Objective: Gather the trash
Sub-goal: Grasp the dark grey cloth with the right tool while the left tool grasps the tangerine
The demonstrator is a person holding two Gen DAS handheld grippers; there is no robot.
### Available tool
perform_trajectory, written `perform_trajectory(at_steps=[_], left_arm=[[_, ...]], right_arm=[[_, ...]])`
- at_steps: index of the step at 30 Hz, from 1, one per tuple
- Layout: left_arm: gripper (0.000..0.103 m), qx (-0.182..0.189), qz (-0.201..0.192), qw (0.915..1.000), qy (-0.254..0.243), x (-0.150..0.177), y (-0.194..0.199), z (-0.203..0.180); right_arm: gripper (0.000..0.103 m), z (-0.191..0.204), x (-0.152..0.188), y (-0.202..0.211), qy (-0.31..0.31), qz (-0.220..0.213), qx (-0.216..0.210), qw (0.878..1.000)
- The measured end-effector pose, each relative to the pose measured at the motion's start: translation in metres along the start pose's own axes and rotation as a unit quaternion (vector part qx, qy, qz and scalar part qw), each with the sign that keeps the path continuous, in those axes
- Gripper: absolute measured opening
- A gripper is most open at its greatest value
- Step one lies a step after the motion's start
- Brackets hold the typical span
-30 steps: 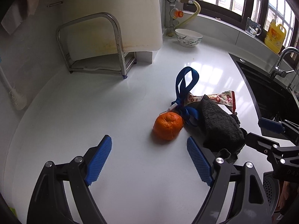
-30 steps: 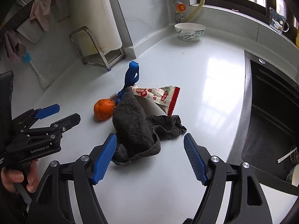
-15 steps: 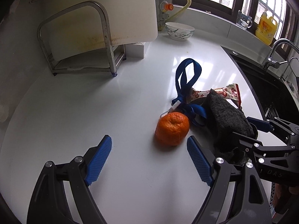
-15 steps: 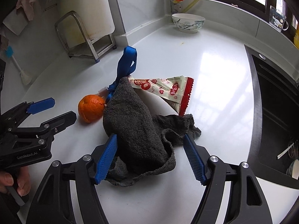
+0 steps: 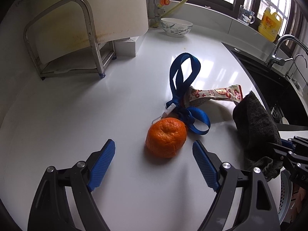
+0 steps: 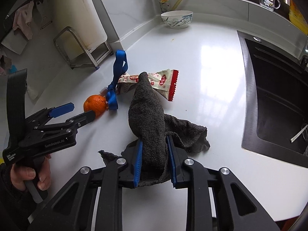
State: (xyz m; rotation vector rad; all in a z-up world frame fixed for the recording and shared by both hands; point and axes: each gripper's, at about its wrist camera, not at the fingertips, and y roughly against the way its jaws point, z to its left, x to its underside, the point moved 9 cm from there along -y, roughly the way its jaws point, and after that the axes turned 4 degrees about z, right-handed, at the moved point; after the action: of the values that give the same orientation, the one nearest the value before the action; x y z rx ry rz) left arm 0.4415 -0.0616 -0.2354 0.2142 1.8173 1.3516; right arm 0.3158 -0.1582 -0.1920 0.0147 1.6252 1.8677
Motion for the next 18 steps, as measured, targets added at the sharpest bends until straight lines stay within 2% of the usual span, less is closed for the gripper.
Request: perform_trajectory(at_steps=[1, 4, 6, 9, 18], left_arm=[[0.078, 0.002, -0.001, 1.0, 0.002, -0.002, -0.001, -0.001], [0.059, 0.007, 0.001, 1.0, 0.007, -0.005, -0.004, -0.004], [0.039, 0.015, 0.002, 0.9998, 0.009, -0.005, -0.004, -0.007], [0.03, 0.009, 0.0, 1.0, 0.004, -0.002, 0.001, -0.01], [0.023, 0.011, 0.007, 0.9995, 0.03, 0.021, 0.026, -0.009]], right_arm=[[0.023, -0.002, 0.002, 0.001, 0.0, 0.002, 0.002, 1.0], [0.023, -0.006, 0.004, 0.002, -0.001, 0.004, 0.005, 1.0], [0.023, -0.006, 0.005, 0.003, -0.001, 0.004, 0.004, 1.0], [0.023, -0.005, 0.004, 0.005, 0.001, 0.003, 0.002, 1.0], [0.023, -0.002, 0.013, 0.021, 0.01, 0.004, -0.011, 1.0]])
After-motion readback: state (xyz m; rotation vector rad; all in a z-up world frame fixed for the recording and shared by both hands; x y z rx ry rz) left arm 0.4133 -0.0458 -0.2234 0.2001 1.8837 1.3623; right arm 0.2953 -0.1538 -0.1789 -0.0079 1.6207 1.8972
